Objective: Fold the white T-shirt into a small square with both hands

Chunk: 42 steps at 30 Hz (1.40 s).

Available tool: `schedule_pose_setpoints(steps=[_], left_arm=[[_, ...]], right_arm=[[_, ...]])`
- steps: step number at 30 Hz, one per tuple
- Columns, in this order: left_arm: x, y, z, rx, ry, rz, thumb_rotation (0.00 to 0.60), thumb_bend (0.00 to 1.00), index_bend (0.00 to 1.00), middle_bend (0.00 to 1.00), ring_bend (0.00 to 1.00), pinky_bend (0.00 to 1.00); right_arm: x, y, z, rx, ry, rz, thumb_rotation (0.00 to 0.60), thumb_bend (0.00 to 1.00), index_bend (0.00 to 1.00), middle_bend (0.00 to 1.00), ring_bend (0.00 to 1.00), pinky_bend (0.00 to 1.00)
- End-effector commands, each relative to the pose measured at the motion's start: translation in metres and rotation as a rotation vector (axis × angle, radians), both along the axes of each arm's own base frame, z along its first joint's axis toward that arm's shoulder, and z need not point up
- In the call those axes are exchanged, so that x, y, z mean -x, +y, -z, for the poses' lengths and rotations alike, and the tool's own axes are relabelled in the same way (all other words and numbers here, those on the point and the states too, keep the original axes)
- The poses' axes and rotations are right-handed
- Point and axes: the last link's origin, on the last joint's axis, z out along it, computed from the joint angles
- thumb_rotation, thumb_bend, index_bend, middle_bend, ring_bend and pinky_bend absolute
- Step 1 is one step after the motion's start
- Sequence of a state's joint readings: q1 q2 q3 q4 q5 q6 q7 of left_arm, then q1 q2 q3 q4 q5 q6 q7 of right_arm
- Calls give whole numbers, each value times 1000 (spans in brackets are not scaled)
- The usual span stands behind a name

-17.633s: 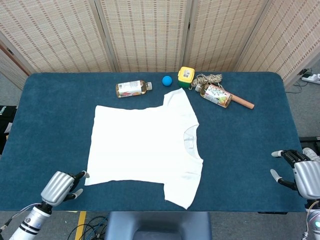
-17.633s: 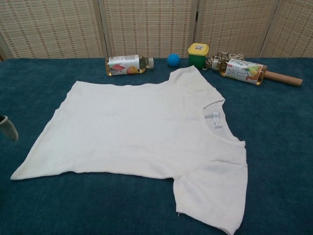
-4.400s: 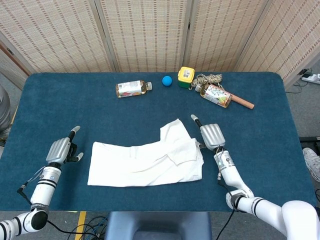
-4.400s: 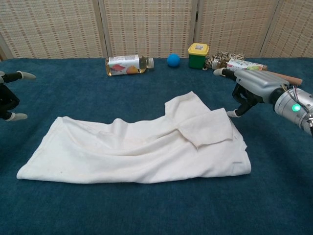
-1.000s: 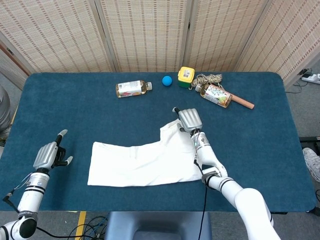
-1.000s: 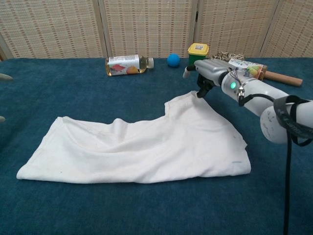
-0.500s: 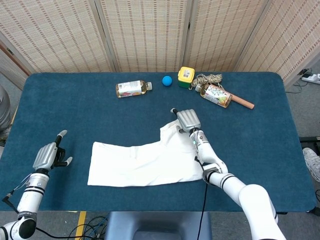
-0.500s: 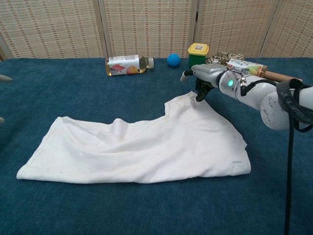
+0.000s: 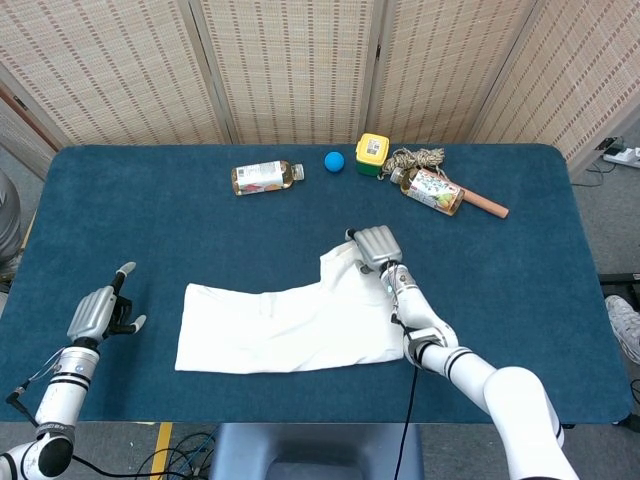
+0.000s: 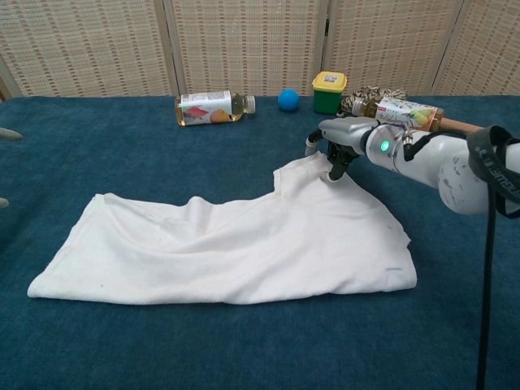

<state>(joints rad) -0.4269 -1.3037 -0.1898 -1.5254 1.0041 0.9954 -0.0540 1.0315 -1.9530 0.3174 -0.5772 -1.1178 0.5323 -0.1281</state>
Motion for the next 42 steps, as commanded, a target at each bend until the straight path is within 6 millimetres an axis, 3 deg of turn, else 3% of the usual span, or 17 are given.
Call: schedule_pose_setpoints(steps=[1, 7, 14, 19, 31, 42], left_arm=[[0, 0, 0, 0, 0, 0, 600, 338, 0, 887, 843, 981], [1, -1, 2, 4, 0, -2, 600, 338, 0, 887, 843, 981], [0, -2, 2, 1, 0, 3, 600, 338, 0, 887, 843, 981], [1, -3, 1, -2, 2, 7, 600, 337, 0, 887, 843, 981], [0, -7, 1, 5, -1, 21, 600, 338, 0, 887, 843, 981], [1, -8, 4, 19, 3, 29, 600, 338, 0, 887, 843, 981]], right_arm=[[1, 2, 2, 0, -3, -4, 600, 385, 379, 872, 921, 1000], [3, 7, 2, 10, -20, -21, 600, 406, 523, 895, 923, 1000], [5, 18, -5, 46, -89, -65, 600, 499, 661, 920, 937, 1000], [5, 35, -16, 83, -125, -124, 600, 537, 674, 927, 944, 1000], [20, 103, -38, 118, -124, -185, 600, 568, 675, 930, 944, 1000], [48, 148, -30, 77, -79, -186, 600, 566, 656, 929, 944, 1000]])
